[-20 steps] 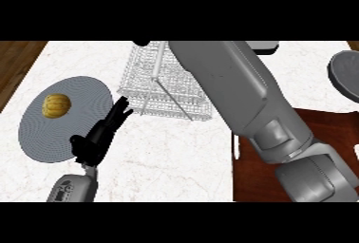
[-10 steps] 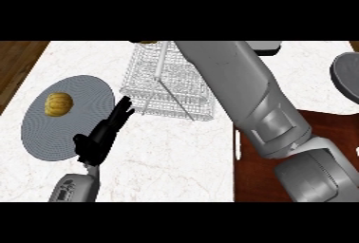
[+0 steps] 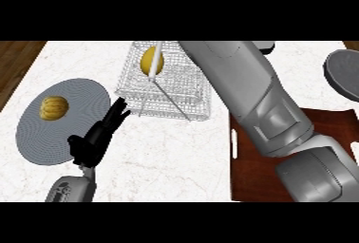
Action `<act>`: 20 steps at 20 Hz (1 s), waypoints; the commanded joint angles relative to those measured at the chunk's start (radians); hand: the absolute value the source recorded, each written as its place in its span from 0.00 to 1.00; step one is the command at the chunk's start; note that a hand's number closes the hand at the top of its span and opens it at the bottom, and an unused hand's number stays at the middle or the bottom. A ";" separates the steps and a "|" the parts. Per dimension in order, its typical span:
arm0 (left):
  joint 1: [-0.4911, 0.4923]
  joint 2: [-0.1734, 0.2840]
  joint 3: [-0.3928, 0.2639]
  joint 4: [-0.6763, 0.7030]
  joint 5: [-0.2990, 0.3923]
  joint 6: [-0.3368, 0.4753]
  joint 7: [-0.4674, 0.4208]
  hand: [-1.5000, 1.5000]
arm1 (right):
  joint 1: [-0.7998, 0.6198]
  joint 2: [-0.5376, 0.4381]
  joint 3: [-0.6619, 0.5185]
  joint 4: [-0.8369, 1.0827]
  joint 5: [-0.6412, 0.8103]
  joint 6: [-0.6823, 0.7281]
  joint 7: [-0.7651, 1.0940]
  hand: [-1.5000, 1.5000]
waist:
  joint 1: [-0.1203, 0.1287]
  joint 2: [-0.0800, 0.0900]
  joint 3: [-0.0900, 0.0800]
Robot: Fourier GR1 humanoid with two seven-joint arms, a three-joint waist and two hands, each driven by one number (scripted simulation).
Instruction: Pick the lemon from the tray and place it in the tiered basket
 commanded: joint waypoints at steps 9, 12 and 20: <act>0.068 0.000 0.027 -0.014 0.012 0.010 -0.046 0.50 | 0.109 -0.233 -0.015 -0.107 0.098 -0.322 -0.112 0.00 | -0.075 -0.014 0.001; 0.037 -0.002 0.025 -0.024 0.005 0.022 0.006 0.50 | 0.228 -0.255 -0.052 -0.229 0.053 -0.312 -0.153 0.00 | -0.086 -0.018 0.002; 0.113 0.035 0.064 -0.058 0.031 -0.003 -0.031 0.50 | 0.531 -0.520 -0.112 -0.551 -0.062 -0.013 -0.127 0.00 | -0.105 -0.025 0.001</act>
